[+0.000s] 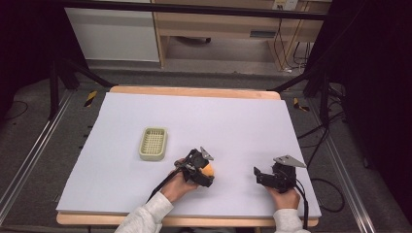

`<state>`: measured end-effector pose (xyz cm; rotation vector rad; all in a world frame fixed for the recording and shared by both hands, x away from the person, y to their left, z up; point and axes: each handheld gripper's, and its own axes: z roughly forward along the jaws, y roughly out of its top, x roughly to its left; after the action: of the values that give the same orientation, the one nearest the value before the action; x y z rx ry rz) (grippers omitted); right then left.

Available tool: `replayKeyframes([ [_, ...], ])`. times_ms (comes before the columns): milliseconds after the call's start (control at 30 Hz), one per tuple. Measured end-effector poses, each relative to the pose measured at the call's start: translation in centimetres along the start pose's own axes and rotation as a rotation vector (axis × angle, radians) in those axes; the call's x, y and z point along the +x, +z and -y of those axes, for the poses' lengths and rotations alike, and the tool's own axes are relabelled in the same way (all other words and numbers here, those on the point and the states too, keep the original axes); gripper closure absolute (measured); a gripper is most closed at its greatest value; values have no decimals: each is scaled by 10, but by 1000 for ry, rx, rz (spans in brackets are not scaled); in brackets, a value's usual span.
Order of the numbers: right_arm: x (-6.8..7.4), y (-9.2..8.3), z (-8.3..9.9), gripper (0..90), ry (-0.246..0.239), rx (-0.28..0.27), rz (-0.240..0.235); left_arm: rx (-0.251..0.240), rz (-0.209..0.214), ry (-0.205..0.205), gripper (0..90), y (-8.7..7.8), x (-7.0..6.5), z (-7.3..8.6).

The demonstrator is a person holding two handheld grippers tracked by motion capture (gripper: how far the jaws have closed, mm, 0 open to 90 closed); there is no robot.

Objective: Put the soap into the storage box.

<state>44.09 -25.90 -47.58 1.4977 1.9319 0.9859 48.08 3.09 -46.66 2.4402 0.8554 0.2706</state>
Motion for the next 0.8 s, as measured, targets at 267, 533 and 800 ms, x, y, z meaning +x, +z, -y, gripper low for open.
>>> replayKeyframes([
  [267,0,0,0,112,-1,0,1,4,0,0,264,0,0,-1],
  [533,-1,0,0,112,5,1,-3,14,-1,9,265,-1,0,-2],
  [800,-1,0,0,112,1,-1,0,15,12,23,265,-6,-2,-4],
])
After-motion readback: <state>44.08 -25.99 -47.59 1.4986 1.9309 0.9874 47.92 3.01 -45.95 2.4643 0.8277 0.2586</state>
